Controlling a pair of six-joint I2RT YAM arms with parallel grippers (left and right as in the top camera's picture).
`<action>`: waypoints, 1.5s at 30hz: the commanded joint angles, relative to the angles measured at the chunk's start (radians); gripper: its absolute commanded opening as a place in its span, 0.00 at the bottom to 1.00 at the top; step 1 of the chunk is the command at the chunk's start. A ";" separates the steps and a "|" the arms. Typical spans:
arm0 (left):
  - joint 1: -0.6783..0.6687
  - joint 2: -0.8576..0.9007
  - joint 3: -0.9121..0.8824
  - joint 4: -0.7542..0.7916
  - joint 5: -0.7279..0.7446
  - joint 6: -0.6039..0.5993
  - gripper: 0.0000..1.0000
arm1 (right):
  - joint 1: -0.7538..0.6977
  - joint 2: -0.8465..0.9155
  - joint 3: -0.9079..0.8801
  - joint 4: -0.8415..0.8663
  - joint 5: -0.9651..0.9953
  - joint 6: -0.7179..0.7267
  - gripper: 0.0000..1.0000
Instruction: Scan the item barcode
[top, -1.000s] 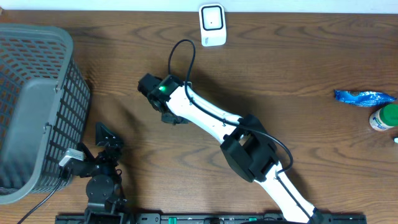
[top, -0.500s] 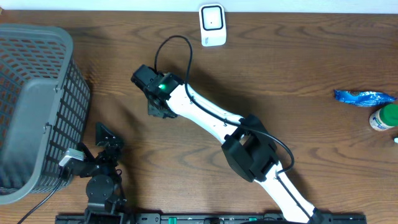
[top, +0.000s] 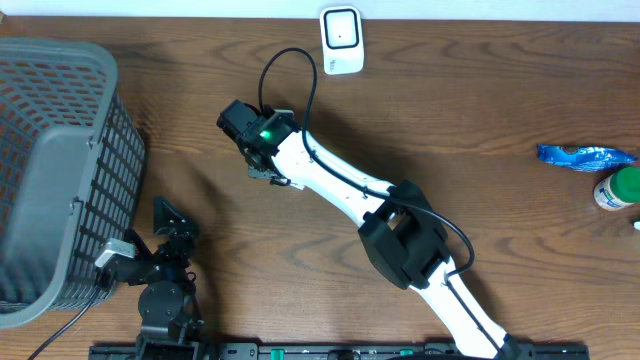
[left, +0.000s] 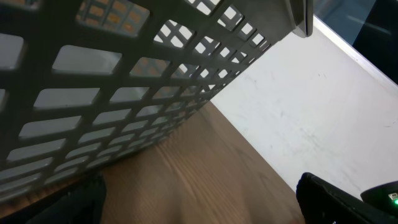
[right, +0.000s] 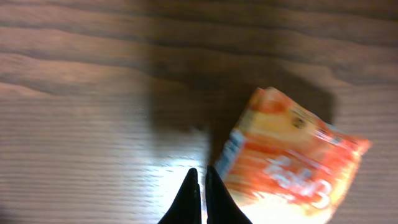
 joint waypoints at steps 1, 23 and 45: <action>0.005 -0.003 -0.018 -0.031 -0.006 0.006 0.98 | -0.011 0.025 -0.005 -0.035 0.026 0.015 0.01; 0.005 -0.003 -0.018 -0.031 -0.006 0.006 0.98 | -0.055 0.018 -0.004 -0.388 0.037 -0.026 0.01; 0.005 -0.003 -0.018 -0.030 -0.006 0.006 0.98 | -0.231 -0.171 0.002 -0.478 -0.328 0.527 0.99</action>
